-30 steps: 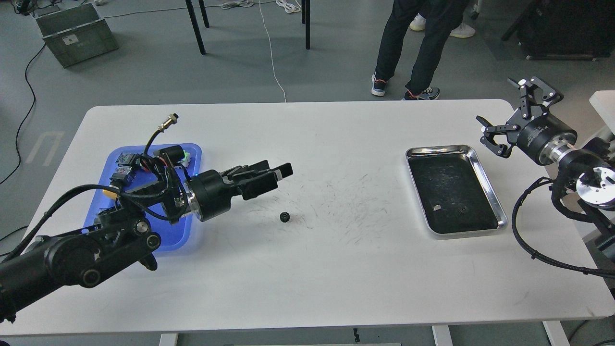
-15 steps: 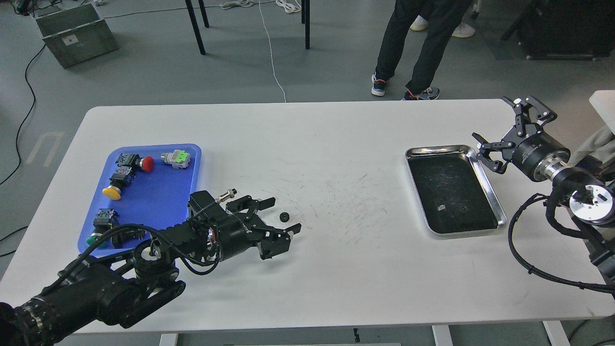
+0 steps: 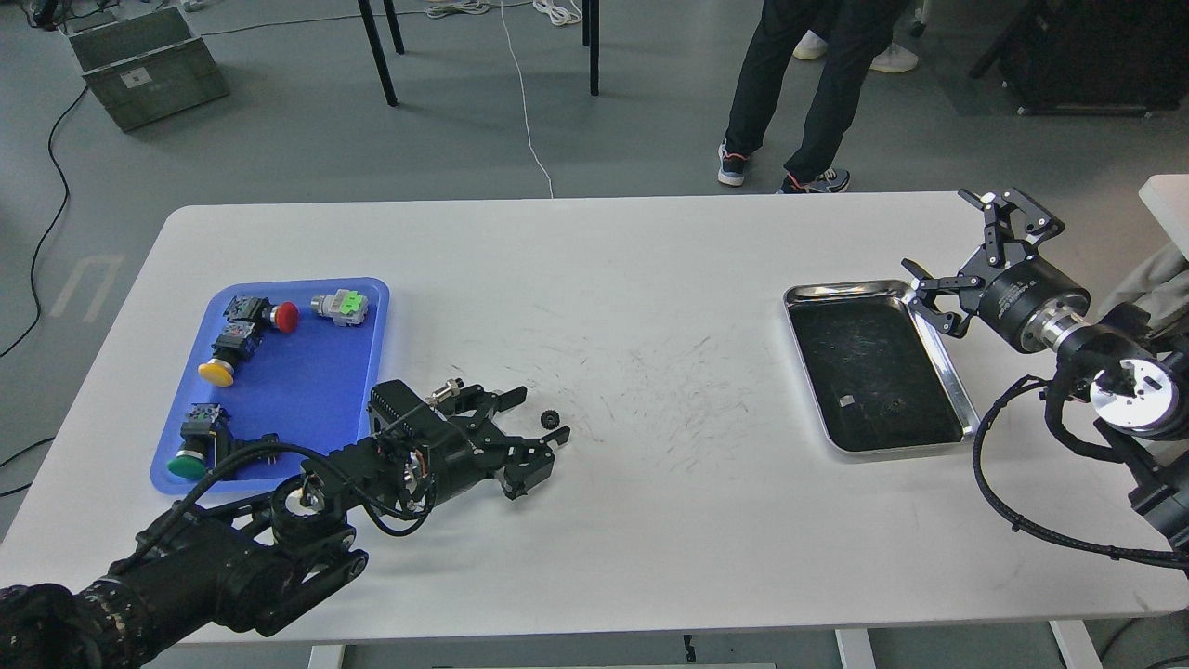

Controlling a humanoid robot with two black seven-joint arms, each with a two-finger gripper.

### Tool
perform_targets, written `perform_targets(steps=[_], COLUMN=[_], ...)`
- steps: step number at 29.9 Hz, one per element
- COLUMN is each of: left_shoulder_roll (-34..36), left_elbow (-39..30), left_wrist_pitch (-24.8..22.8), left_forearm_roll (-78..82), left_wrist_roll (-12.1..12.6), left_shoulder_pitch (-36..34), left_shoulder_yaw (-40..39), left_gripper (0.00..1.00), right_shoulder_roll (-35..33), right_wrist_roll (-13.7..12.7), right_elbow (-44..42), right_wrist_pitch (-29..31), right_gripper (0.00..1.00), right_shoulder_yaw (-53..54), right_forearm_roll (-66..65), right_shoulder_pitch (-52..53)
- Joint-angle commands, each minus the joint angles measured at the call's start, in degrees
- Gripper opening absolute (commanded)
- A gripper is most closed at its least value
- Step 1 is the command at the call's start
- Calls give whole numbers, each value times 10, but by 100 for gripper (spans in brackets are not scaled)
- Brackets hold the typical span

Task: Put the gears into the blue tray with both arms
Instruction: 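Grasp the black part with the left gripper, then carry the black part into the blue tray and release it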

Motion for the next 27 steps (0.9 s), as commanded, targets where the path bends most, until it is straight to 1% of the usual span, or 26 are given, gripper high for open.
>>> perform_targets(steps=[1,2,4,7,13,16,21,24,27], left_shoulder_roll=[0,0,0,0,0,13,98,142,189], left_elbow=[2,2,2,1,-4,-14,-56,-60,-55], left_wrist_pitch=[1,4,8,8,10,22,25,22,5], left_forearm_roll=[-1,-1,-1,-1,-7,-19,-115,-200,-250], left_wrist_roll=[-1,-1,-2,-2,-3,-4,-7,-9,-20], left_shoulder_pitch=[0,0,0,0,-4,-17,-75,-105,-110], left_shoulder_yaw=[7,7,8,8,2,-6,-23,-17,-13], left_gripper=[44,41,20,13,10,10,10,11,11], right_shoulder_roll=[1,1,1,4,4,4,4,3,4], right_wrist_roll=[0,0,0,0,0,0,0,0,0], right_elbow=[0,0,0,0,0,0,3,5,10], right_wrist_pitch=[0,0,0,0,0,0,1,1,1], right_gripper=[94,94,94,94,94,94,94,94,94], right_shoulder_yaw=[0,0,0,0,0,1,2,3,4], right_forearm_roll=[0,0,0,0,0,0,0,0,0], right_shoulder_pitch=[0,0,0,1,1,1,2,2,3])
